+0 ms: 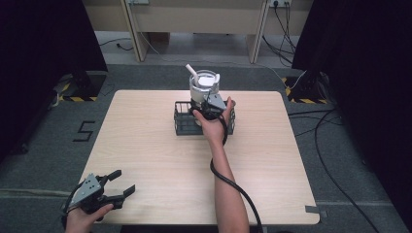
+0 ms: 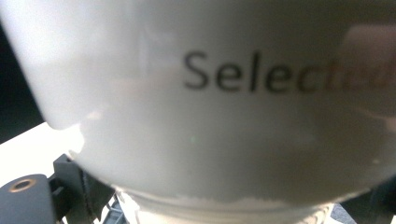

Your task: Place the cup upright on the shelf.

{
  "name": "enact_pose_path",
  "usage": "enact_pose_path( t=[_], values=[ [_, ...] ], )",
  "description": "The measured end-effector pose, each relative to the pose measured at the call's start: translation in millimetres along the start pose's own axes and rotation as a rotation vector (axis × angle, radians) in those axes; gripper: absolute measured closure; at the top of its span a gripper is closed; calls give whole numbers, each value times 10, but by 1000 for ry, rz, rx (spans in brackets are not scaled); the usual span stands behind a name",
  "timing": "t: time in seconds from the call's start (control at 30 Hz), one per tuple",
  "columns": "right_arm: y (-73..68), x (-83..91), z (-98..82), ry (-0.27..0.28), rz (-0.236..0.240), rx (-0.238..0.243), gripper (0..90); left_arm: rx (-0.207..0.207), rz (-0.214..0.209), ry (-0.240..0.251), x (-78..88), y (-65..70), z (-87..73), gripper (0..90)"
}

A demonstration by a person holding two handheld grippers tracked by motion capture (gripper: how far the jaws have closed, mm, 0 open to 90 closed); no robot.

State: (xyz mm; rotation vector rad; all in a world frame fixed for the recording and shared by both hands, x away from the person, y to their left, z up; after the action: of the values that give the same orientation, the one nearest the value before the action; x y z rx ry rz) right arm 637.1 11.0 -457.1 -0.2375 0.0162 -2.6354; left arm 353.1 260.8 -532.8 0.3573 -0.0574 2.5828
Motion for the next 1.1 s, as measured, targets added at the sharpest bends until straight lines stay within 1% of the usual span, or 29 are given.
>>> enact_pose_path(
  t=[0.03,0.07,0.1,0.13,0.2,0.3,0.47,0.6,0.73,0.83,0.97,1.03,1.07,1.1],
  values=[
    [0,0,0,0,0,0,73,0,0,0,0,0,0,177],
    [11,1,-3,0,-2,-10,21,-4,0,-1,0,2,-2,177],
    [11,1,-3,0,-2,-10,21,-4,0,-1,0,2,-2,176],
    [35,9,-5,-7,-9,16,2,-5,-1,-2,0,5,-2,176],
    [47,12,6,-6,-12,38,3,-11,-4,-4,-2,11,-5,176],
    [39,12,12,0,-8,34,3,-11,-4,-4,-4,13,-4,176],
    [22,29,-2,14,-6,2,3,-7,-2,-2,-2,9,-3,176],
    [-28,83,4,21,8,13,3,-8,-2,-3,-2,10,-4,176],
    [-51,121,27,23,11,26,3,-8,-1,-2,-1,8,-1,177],
    [-62,166,35,22,17,24,3,-8,0,-2,-3,6,-1,177],
    [-65,233,0,8,25,26,7,-3,-1,-1,-3,14,2,177],
    [-64,299,-21,-1,28,27,12,-4,-1,-1,-2,15,3,177],
    [-64,299,-21,-1,28,27,12,-2,0,1,-3,16,5,177],
    [-74,349,-25,-3,33,28,16,-4,0,-1,-3,13,3,177]
  ],
)
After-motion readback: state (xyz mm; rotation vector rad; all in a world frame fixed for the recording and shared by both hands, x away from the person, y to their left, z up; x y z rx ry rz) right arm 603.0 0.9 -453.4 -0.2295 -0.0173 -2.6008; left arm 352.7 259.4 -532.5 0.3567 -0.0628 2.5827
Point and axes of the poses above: each handheld gripper's, and its own axes: x roughly backward along the jaws, z roughly out of its top, y roughly to its right, the point moved 10 cm from there along -x, roughly forward along the jaws, and after that the axes turned 10 degrees about z, right-handed, at the moved point
